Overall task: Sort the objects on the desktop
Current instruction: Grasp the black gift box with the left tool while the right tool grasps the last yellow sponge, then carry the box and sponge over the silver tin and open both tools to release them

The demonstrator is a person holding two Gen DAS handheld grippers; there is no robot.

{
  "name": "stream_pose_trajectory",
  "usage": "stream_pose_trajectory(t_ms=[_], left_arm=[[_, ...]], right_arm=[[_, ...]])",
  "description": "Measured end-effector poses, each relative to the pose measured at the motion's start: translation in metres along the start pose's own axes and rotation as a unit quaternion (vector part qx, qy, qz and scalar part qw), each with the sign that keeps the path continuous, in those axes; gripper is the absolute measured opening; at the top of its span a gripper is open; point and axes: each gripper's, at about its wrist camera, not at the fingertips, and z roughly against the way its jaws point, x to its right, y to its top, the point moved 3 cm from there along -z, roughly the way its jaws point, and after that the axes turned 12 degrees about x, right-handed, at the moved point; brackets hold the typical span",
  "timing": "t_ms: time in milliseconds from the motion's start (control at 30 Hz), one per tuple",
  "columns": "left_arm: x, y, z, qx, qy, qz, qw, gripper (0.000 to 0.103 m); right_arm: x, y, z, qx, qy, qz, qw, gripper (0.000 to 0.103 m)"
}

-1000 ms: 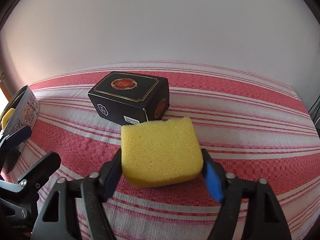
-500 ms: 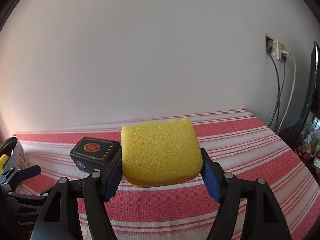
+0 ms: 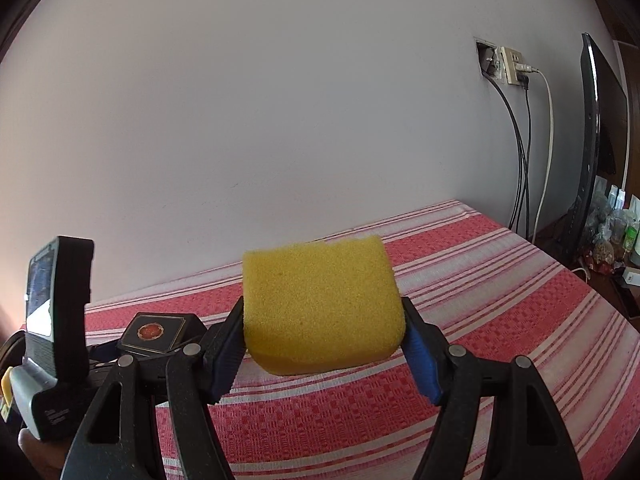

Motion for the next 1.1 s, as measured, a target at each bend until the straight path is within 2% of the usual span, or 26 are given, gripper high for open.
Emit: stream_pose_trajectory(t_ms=[100,233,300,367,467,667,833,967,1100], left_arm=[[0.001,-0.006,-0.008,-0.009,0.005,-0.002,0.9999,0.094],[-0.002,-0.005,-0.003,0.012,-0.014,0.021,0.9996,0.091],[-0.005,-0.004,0.007,0.035,-0.008,0.02,0.9992,0.091],[-0.005,-0.004,0.023,0.074,-0.001,0.014,0.9971,0.091],[0.0,-0.008,0.045,0.118,0.021,-0.013,0.9927,0.091],[0.013,-0.02,0.076,0.155,0.024,-0.022,0.9874,0.091],[0.005,-0.027,0.103,0.191,0.037,-0.034,0.9803,0.091],[-0.008,-0.036,0.113,0.204,0.053,-0.049,0.9763,0.091],[-0.025,-0.046,0.114,0.202,0.064,-0.053,0.9758,0.091]], right_arm=[[-0.004,0.001,0.002,0.011,-0.002,0.012,1.0,0.073],[-0.006,0.001,0.004,0.017,-0.001,0.02,1.0,0.073],[-0.007,0.0,0.003,0.015,-0.002,0.021,1.0,0.073],[-0.007,-0.001,0.003,0.014,-0.001,0.019,1.0,0.073],[-0.003,-0.002,0.002,0.013,0.001,0.01,1.0,0.073],[-0.001,-0.001,0.002,0.024,-0.009,0.008,1.0,0.073],[-0.006,-0.001,0.009,0.042,-0.007,0.019,0.999,0.073],[-0.014,-0.005,0.013,0.047,0.001,0.035,0.998,0.073],[-0.024,-0.008,0.016,0.054,0.01,0.056,0.997,0.073]])
